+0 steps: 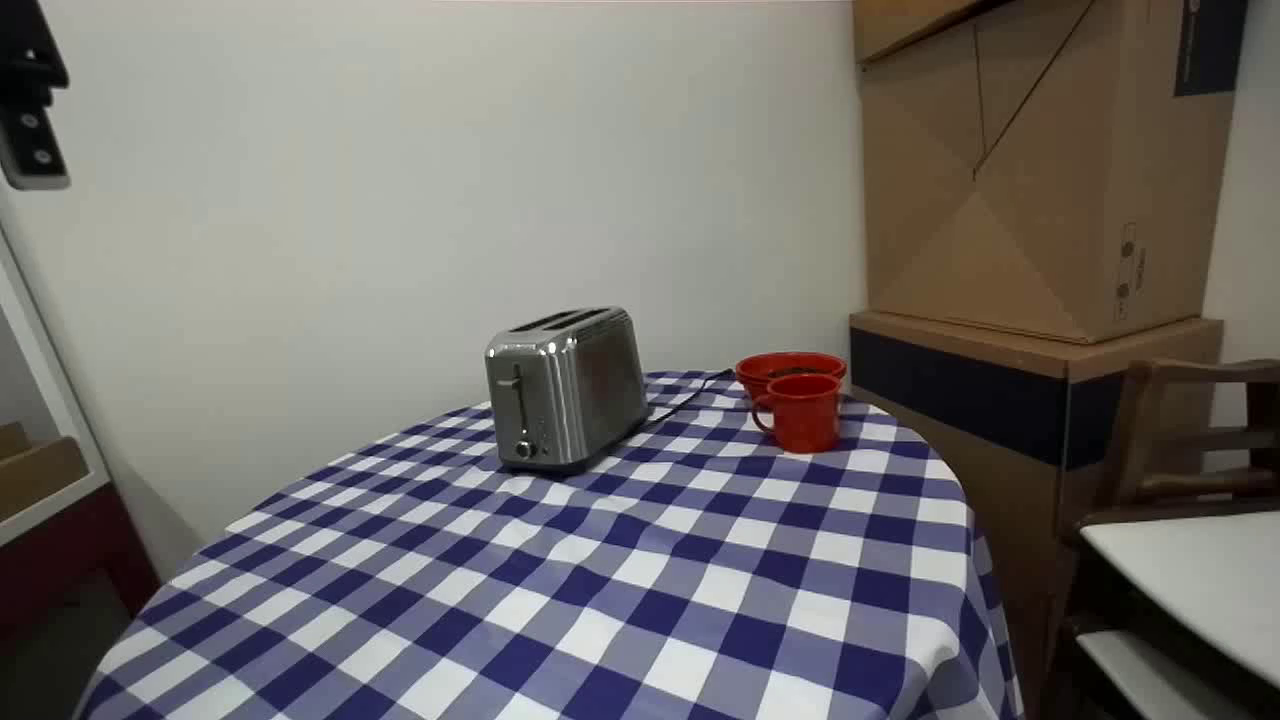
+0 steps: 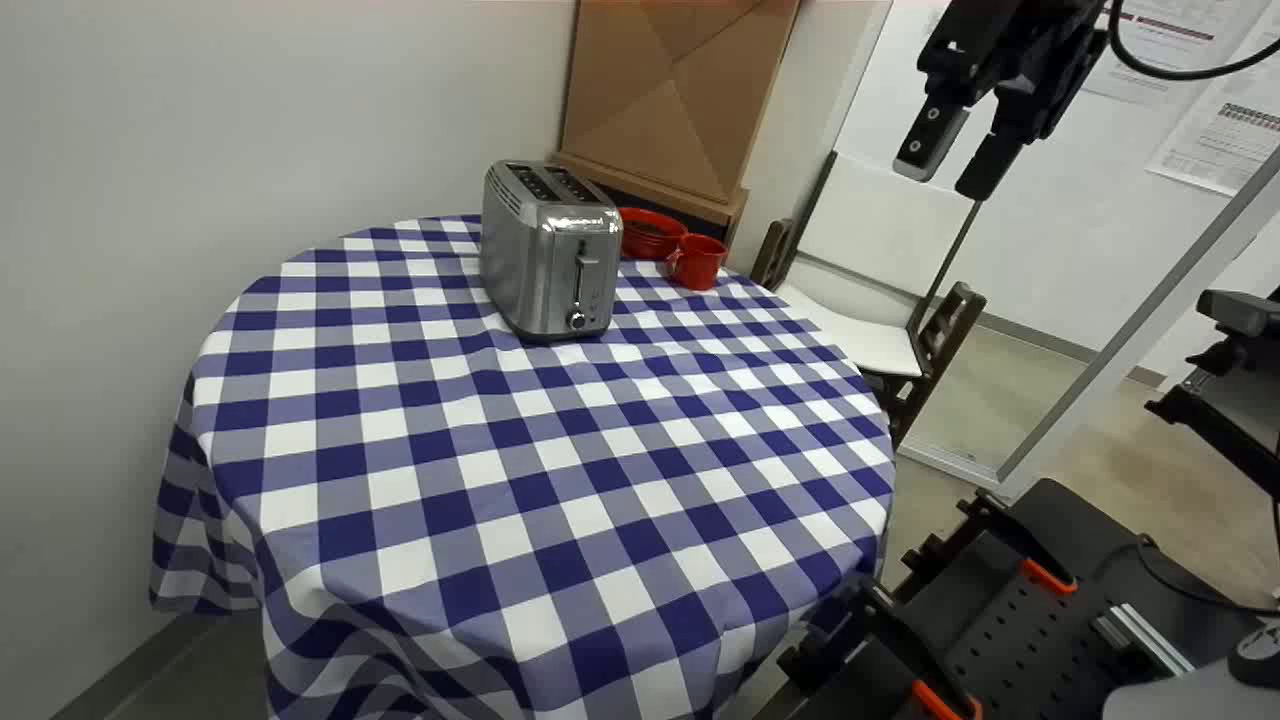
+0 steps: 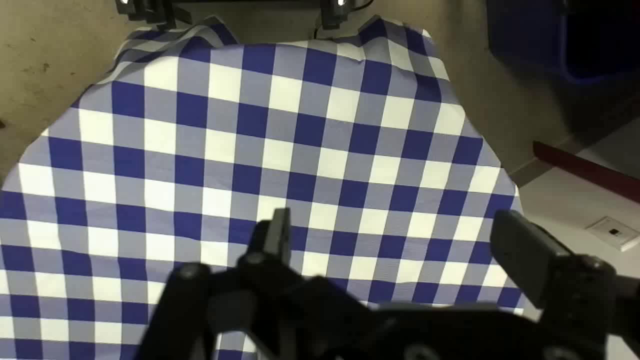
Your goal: Push the lever on the toaster downwards
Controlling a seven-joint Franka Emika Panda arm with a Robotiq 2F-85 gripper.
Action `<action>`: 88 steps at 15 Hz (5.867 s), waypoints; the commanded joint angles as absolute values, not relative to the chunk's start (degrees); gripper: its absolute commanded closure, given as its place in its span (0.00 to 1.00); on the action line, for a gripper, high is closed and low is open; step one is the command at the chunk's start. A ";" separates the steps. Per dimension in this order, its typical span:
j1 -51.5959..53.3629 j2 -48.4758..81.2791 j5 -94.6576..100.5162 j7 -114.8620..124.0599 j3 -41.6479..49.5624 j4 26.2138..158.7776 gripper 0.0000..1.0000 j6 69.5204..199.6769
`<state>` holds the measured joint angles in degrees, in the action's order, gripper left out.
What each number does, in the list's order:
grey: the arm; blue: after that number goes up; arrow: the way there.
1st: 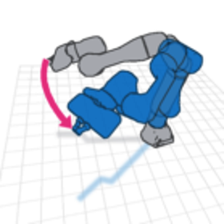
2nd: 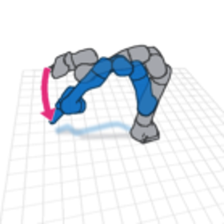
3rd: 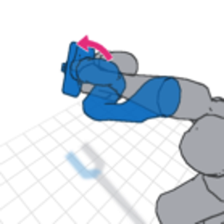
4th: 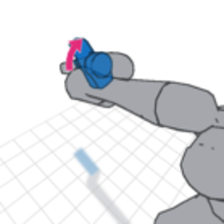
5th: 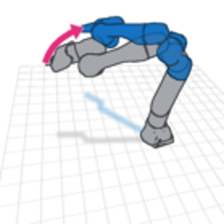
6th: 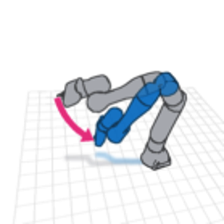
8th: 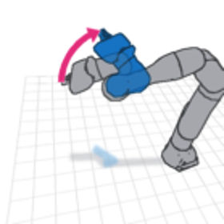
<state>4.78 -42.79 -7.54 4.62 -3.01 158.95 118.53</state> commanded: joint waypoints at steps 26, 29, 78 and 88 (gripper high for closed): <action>3.06 16.31 -0.22 6.75 -2.96 117.08 0.00 146.06; 4.47 22.60 2.17 7.75 -2.04 110.38 0.27 145.22; 5.56 43.88 -0.67 10.78 -2.09 99.20 0.50 152.24; -1.57 27.41 -9.36 -2.93 -9.41 109.78 0.00 127.69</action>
